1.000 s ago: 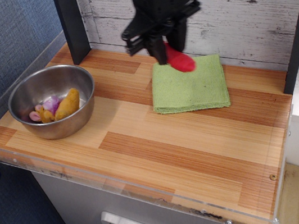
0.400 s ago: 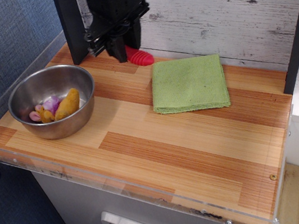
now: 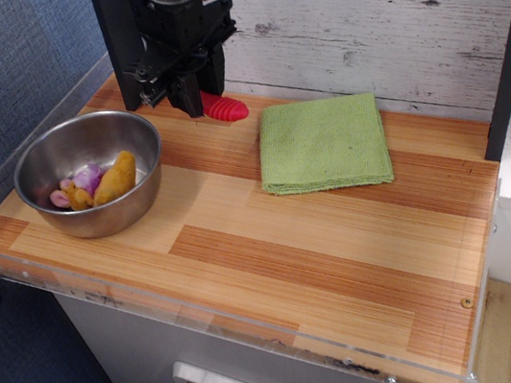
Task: Move the fork between the bowl and the cloth.
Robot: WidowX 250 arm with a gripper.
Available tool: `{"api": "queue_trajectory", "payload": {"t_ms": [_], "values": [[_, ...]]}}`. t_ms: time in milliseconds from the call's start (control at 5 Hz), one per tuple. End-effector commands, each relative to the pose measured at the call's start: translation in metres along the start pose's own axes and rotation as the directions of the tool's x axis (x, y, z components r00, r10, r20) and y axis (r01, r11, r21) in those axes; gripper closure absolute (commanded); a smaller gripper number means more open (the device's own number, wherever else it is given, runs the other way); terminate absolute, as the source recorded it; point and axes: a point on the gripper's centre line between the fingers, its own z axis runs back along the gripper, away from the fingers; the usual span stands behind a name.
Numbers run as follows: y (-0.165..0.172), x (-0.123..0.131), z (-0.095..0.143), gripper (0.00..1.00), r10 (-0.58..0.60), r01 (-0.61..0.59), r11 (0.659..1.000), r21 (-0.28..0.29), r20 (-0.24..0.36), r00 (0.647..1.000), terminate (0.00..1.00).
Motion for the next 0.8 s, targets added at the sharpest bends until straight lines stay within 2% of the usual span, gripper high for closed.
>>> {"api": "queue_trajectory", "payload": {"t_ms": [0, 400, 600], "values": [[-0.005, 0.009, -0.013, 1.0, 0.039, -0.039, 0.999, 0.005, 0.013, 0.999, 0.0], [0.0, 0.009, -0.047, 1.0, 0.029, -0.029, 0.997, 0.066, 0.0, 1.0, 0.0], [0.001, 0.01, -0.05, 1.0, 0.031, -0.031, 0.997, 0.074, -0.003, 1.0, 0.0]]}}
